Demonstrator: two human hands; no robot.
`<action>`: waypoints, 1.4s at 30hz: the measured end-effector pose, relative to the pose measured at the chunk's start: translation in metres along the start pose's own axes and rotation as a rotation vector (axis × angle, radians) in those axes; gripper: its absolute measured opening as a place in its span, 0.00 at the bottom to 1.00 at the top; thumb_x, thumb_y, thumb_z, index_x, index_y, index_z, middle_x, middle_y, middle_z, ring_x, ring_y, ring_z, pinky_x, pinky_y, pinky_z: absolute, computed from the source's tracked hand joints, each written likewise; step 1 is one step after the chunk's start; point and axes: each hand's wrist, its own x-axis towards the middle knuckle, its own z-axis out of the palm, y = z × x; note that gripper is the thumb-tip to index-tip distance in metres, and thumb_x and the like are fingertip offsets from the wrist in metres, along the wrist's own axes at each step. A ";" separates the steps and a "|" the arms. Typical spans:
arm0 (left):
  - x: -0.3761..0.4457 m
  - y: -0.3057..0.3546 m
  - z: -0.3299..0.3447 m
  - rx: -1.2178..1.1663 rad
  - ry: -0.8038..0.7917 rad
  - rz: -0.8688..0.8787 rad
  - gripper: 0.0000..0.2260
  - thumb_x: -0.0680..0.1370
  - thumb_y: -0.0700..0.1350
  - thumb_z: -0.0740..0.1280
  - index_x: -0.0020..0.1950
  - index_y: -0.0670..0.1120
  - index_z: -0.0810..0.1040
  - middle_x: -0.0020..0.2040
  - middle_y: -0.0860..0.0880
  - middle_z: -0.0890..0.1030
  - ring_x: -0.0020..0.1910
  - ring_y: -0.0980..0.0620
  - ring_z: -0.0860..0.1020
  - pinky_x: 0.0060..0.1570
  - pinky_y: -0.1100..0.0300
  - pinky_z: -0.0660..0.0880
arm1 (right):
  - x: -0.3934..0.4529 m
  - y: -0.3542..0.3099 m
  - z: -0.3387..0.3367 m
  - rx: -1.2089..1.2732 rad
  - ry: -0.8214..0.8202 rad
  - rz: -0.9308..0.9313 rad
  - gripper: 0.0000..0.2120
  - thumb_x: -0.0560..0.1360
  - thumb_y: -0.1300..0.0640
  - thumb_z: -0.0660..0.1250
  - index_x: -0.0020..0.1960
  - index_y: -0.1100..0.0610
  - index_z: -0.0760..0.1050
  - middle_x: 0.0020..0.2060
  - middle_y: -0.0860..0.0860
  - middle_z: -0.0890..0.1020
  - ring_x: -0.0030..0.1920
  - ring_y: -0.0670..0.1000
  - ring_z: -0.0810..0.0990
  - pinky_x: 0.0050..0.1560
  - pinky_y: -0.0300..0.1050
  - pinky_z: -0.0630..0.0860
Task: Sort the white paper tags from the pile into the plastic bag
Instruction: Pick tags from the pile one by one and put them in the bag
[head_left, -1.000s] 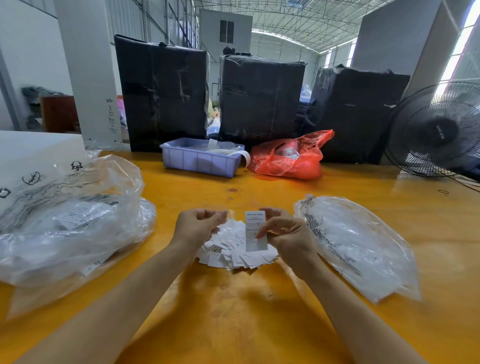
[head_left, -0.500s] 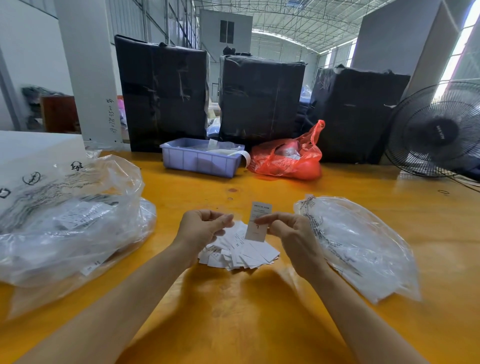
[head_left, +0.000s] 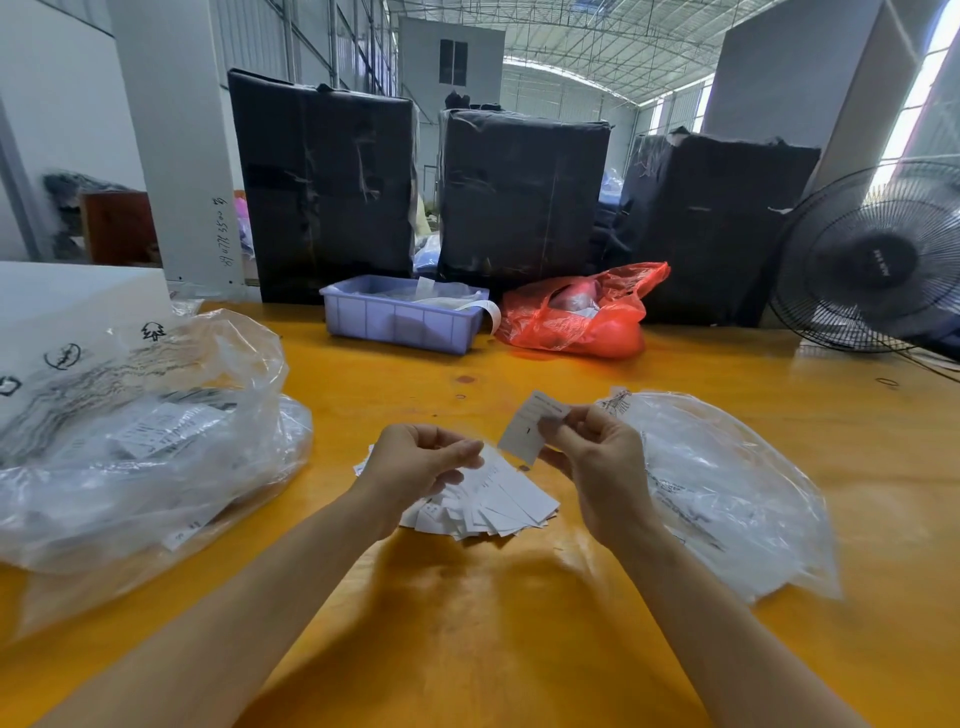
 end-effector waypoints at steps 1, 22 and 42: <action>-0.001 0.001 0.001 -0.002 -0.016 -0.006 0.03 0.71 0.42 0.73 0.40 0.43 0.82 0.34 0.50 0.84 0.27 0.58 0.76 0.25 0.68 0.69 | 0.002 -0.001 -0.001 0.046 0.038 0.029 0.06 0.74 0.66 0.68 0.41 0.57 0.76 0.36 0.50 0.83 0.40 0.48 0.81 0.42 0.43 0.79; -0.005 0.006 0.006 -0.104 -0.053 -0.147 0.03 0.67 0.37 0.75 0.38 0.43 0.83 0.29 0.50 0.81 0.26 0.55 0.71 0.24 0.67 0.68 | -0.004 -0.004 0.001 -0.208 -0.065 -0.133 0.04 0.73 0.66 0.69 0.44 0.59 0.78 0.38 0.57 0.83 0.35 0.52 0.84 0.38 0.43 0.81; -0.005 0.005 0.006 -0.043 -0.078 -0.136 0.01 0.69 0.39 0.75 0.38 0.44 0.84 0.30 0.49 0.82 0.27 0.56 0.72 0.25 0.66 0.68 | -0.003 -0.004 0.000 -0.276 0.014 -0.206 0.04 0.72 0.65 0.71 0.41 0.58 0.78 0.35 0.53 0.82 0.31 0.45 0.81 0.34 0.37 0.78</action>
